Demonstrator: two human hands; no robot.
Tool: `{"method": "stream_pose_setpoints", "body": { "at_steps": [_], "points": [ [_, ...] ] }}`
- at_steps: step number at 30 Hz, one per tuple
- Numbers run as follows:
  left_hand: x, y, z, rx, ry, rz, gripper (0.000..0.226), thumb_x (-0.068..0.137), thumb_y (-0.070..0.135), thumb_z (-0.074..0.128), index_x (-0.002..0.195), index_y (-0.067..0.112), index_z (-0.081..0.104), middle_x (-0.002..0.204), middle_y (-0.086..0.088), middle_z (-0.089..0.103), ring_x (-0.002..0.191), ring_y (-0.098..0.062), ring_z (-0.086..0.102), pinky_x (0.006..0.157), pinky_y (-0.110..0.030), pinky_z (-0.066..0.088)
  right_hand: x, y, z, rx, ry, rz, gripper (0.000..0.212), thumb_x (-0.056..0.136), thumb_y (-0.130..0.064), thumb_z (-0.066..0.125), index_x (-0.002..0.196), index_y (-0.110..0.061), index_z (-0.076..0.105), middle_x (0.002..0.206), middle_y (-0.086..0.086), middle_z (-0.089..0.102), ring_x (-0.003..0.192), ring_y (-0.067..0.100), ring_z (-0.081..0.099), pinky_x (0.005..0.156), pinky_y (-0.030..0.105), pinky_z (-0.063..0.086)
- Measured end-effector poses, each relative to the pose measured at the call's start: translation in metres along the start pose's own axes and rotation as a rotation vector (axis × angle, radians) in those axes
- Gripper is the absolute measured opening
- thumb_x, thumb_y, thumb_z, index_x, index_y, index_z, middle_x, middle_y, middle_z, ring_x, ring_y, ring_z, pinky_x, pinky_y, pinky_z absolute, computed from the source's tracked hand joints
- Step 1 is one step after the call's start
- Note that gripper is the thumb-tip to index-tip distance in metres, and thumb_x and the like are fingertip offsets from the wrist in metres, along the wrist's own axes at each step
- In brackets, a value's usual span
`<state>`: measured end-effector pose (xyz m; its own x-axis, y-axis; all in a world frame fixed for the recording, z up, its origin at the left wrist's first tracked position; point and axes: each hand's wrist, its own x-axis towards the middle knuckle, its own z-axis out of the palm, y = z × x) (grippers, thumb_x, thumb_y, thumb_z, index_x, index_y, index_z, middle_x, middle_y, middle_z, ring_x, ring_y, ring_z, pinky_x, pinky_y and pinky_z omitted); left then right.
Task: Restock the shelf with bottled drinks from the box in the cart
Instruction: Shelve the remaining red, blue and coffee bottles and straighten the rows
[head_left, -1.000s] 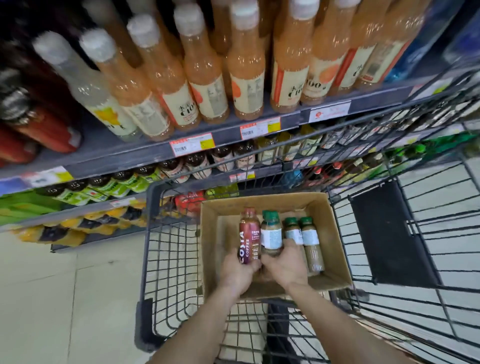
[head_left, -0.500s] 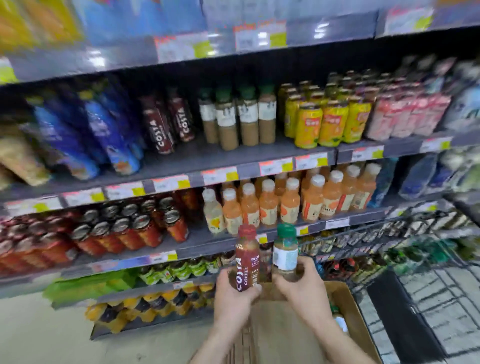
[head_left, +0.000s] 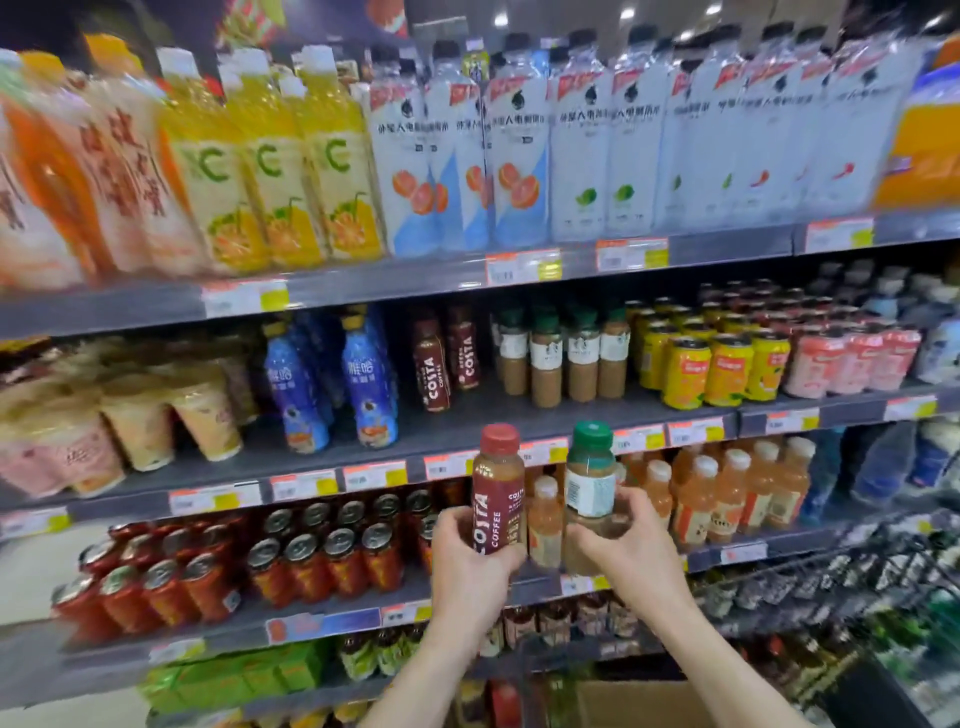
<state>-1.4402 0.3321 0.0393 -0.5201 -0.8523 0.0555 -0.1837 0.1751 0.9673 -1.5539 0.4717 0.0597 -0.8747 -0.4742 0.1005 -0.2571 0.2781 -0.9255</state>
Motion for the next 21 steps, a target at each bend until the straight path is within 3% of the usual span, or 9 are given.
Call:
{"method": "stream_pose_setpoints", "body": {
  "at_steps": [5,10,17,21],
  "points": [
    [0.042,0.023,-0.001,0.030,0.085,0.046,0.052,0.061,0.027,0.090,0.092,0.032,0.048,0.095,0.009,0.064,0.084,-0.006,0.062,0.067,-0.025,0.043,0.025,-0.014,0.007,-0.011,0.028,-0.010,0.051,0.074,-0.037,0.083,0.113,-0.033,0.050,0.101,-0.019,0.063,0.090,-0.004,0.060,0.077,0.028,0.053],
    [0.095,0.039,0.009,0.146,0.192,0.085,0.056,0.062,0.036,0.088,0.100,0.030,0.047,0.102,0.007,0.061,0.092,-0.016,0.061,0.084,-0.041,0.052,0.060,-0.015,0.005,-0.034,0.010,-0.031,0.052,0.073,-0.037,0.083,0.112,-0.035,0.050,0.102,-0.017,0.062,0.089,-0.004,0.060,0.076,0.029,0.053],
    [0.172,0.058,0.030,0.231,0.255,0.107,0.059,0.067,0.038,0.087,0.105,0.026,0.043,0.110,0.002,0.055,0.099,-0.020,0.059,0.086,-0.042,0.052,0.101,-0.018,0.003,-0.034,-0.043,-0.075,0.052,0.076,-0.033,0.083,0.116,-0.034,0.049,0.104,-0.022,0.056,0.094,-0.006,0.054,0.069,0.019,0.044],
    [0.202,0.057,0.049,0.291,0.317,0.105,0.066,0.065,0.037,0.090,0.113,0.017,0.049,0.112,-0.003,0.056,0.104,-0.025,0.059,0.087,-0.042,0.052,0.126,-0.020,0.005,-0.017,-0.061,-0.069,0.051,0.075,-0.035,0.082,0.114,-0.035,0.049,0.106,-0.022,0.058,0.095,-0.003,0.057,0.074,0.027,0.051]
  ]
}}
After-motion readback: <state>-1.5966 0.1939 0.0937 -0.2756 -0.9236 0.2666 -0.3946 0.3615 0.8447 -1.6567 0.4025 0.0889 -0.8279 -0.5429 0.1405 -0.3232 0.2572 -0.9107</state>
